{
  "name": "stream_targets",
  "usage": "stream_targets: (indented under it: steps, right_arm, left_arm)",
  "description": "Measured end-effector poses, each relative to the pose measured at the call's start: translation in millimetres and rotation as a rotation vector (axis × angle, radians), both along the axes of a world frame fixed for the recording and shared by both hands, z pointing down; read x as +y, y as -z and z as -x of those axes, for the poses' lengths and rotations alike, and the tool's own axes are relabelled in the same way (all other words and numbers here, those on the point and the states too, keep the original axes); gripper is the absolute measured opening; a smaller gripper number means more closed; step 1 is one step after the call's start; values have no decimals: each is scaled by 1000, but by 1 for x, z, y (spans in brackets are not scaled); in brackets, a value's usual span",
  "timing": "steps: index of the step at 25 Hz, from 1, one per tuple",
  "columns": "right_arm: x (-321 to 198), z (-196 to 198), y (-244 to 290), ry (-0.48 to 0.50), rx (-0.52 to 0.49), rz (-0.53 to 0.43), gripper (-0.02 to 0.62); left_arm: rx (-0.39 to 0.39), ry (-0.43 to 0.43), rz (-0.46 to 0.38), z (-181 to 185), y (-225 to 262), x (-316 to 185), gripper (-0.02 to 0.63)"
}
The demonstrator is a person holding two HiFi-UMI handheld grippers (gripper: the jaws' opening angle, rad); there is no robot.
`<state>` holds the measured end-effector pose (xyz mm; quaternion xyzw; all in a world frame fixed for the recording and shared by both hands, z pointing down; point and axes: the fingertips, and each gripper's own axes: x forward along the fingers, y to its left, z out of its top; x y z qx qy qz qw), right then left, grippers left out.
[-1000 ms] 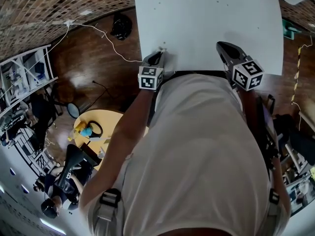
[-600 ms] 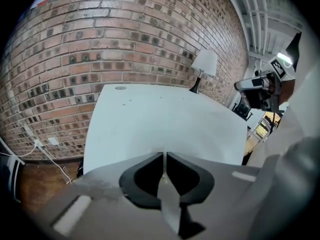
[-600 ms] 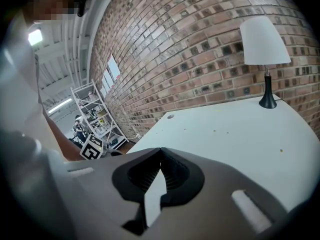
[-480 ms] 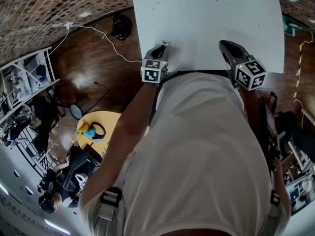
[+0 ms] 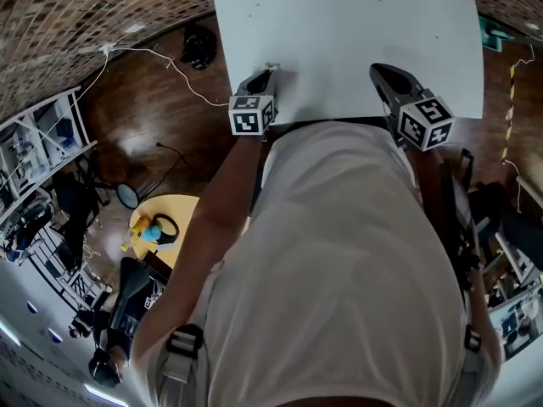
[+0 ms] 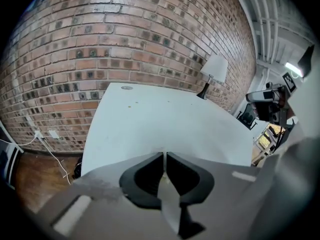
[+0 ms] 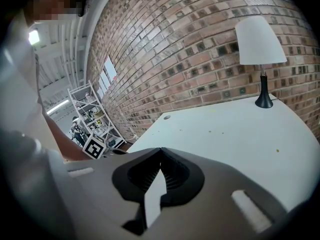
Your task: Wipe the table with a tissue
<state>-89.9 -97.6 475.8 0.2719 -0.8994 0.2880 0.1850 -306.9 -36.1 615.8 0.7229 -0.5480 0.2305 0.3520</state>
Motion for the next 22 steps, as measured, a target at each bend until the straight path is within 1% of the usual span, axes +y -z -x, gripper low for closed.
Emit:
stream_targets:
  steps: [3,5,9,12,14,16,22]
  right_arm:
    - [-3,1,-1,5,-2,-1,8]
    - [-5,3,0,14,-5,-4,8]
    - [-7,5,0,33,-9,-7,8]
    - [-9,9,0,44,-12,-6,8]
    - [-10,14,-1,59,-16,-4,8]
    - [-10,19,-3,77,-18,1,8]
    - [-9,34,-7,135,-25,10,8]
  left_arm:
    - [-3,12,-8,2,2,-6,26]
    - [-7,48,-59,12,13,-17,26]
    - [-17,138,-185,46,54,-38,26]
    - [-25,195,-227,74,74,-36,26]
    - [-18,231,-235,87,80,-28,26]
    - [-10,248,-233,93,81,-16,26]
    - [-5,268,-190,77,69,33,26]
